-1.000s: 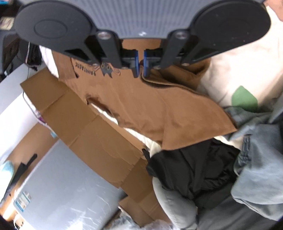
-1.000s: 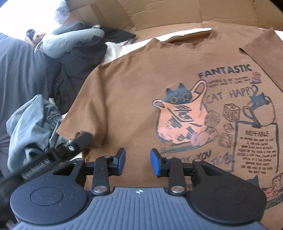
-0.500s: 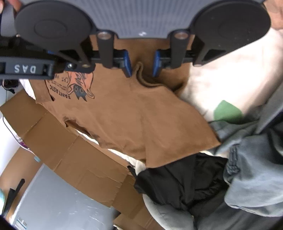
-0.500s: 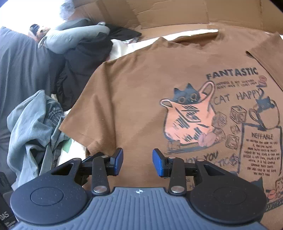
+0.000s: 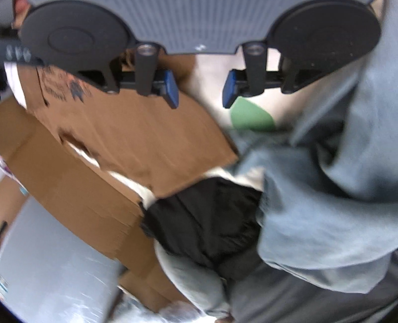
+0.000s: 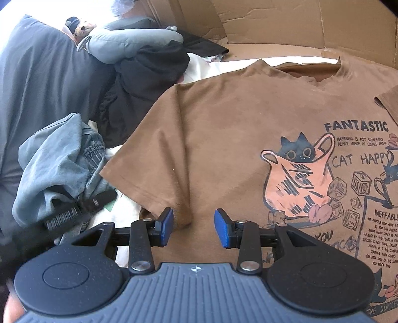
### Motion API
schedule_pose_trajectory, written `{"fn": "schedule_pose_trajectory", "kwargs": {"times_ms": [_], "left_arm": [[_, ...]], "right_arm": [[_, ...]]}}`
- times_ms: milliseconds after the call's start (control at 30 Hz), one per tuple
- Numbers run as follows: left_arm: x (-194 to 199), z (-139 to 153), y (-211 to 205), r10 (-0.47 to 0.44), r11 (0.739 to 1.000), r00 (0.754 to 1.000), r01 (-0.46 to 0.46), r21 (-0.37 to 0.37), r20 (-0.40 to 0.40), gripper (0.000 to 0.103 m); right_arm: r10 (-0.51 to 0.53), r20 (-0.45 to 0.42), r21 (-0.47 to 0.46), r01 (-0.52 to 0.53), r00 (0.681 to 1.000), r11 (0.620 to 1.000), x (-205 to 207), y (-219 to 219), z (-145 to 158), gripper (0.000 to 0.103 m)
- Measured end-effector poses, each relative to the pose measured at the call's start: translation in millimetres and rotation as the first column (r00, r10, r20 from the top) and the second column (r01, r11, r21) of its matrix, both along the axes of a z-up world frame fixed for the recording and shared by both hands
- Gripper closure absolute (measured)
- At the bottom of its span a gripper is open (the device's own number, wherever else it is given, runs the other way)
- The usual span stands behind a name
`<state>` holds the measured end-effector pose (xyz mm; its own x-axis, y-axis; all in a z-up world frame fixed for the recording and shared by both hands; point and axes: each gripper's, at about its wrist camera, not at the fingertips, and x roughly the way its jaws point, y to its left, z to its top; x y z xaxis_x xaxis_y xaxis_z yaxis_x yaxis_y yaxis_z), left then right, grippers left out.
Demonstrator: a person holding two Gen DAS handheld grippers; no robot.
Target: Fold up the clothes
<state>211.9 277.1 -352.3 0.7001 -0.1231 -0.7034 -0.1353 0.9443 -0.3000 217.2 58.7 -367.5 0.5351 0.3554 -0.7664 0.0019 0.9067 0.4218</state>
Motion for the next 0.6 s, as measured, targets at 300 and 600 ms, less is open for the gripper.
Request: {"fn": "schedule_pose_trajectory", "kwargs": {"times_ms": [300,600], "left_arm": [[24.6,0.7,24.0,0.072,0.997,0.997,-0.072,-0.033,0.000,0.062],[36.1,-4.9,26.0,0.068,0.997,0.998,-0.067,-0.035,0.016,0.063]], "right_arm": [[0.005,-0.002,-0.011,-0.005,1.000,1.000,0.5,-1.5,-1.5,0.059],[0.018,-0.003,-0.011,-0.018,1.000,1.000,2.1,6.0,-1.0,0.059]]}}
